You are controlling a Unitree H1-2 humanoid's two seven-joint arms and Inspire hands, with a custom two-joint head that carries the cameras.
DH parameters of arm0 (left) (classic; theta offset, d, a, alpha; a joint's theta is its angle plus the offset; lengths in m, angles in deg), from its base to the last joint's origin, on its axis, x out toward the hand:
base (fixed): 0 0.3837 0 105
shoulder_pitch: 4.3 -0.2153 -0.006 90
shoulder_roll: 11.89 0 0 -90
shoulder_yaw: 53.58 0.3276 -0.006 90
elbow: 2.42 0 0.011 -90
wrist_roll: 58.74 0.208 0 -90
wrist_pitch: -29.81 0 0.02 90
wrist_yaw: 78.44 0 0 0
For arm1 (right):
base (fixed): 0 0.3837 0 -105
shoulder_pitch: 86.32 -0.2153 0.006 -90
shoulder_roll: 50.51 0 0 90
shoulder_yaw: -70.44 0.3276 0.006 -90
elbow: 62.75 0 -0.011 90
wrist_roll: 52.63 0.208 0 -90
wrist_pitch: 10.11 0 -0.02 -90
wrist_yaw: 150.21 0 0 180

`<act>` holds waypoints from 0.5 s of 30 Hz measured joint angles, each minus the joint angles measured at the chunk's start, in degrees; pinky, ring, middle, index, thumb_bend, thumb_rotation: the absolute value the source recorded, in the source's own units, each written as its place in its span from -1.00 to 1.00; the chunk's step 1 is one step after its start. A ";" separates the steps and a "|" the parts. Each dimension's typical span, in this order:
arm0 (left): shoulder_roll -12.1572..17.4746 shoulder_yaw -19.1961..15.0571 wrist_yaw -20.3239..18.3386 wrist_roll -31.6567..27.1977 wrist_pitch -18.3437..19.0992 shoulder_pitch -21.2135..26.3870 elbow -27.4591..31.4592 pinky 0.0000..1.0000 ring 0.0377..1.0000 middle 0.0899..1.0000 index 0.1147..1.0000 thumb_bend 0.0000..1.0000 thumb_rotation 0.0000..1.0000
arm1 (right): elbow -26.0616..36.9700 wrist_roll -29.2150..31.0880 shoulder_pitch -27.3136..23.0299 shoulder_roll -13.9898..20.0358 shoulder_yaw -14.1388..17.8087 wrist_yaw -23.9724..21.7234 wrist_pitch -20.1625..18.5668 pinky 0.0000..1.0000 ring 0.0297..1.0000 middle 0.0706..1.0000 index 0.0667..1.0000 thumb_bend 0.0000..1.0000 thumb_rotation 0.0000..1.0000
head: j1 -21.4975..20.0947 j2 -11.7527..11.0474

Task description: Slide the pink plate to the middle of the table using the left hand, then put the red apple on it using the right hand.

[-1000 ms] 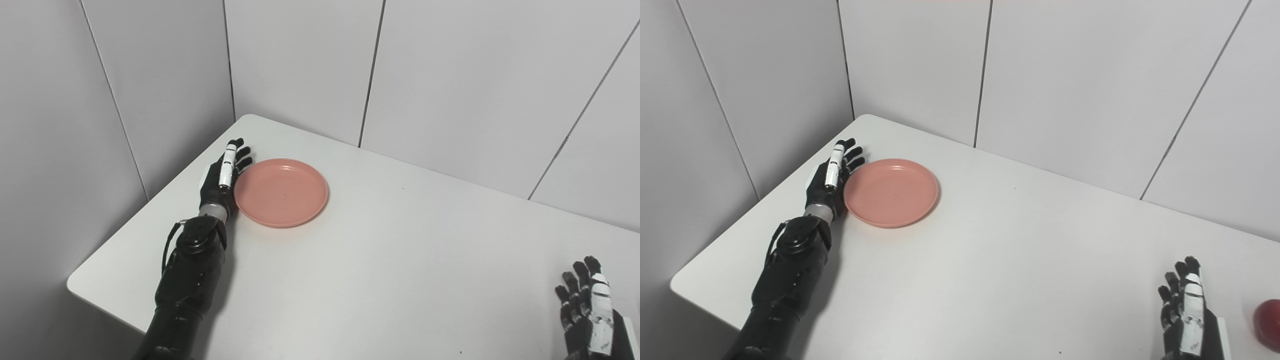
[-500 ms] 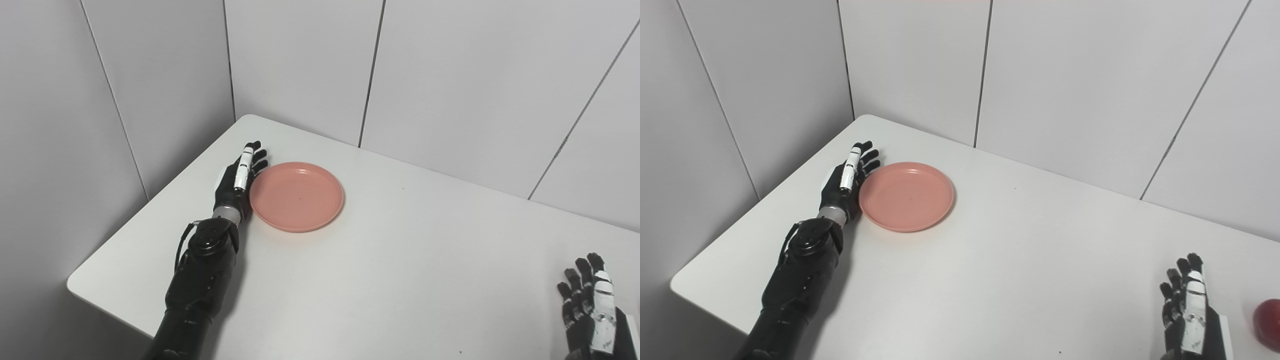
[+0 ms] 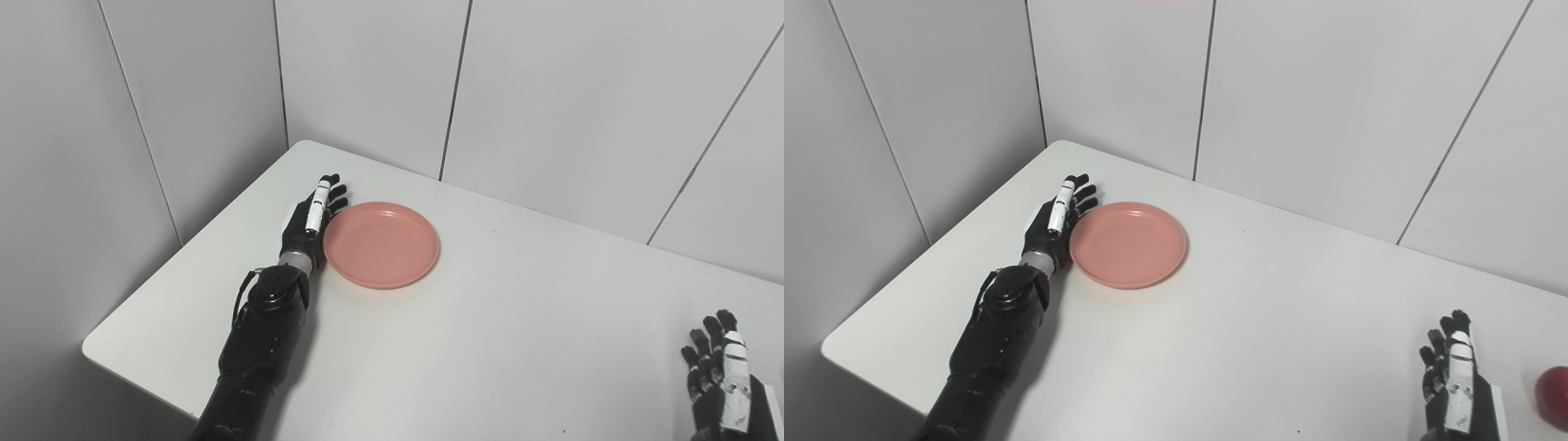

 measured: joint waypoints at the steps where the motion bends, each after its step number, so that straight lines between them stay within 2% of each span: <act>1: 0.00 0.14 -0.02 0.06 0.00 0.00 0.00 0.75 0.77 0.77 0.72 -0.40 1.00 | -0.08 -0.05 0.00 0.01 -0.02 -0.05 0.00 1.00 1.00 1.00 1.00 -0.81 1.00 | 0.00 0.09; 15: -0.16 1.77 -0.68 0.52 -1.33 0.26 -1.11 0.76 0.77 0.77 0.72 -0.36 1.00 | -2.01 -0.58 0.02 0.12 -0.04 -0.40 0.37 1.00 0.99 0.99 0.99 -0.73 1.00 | -2.02 1.05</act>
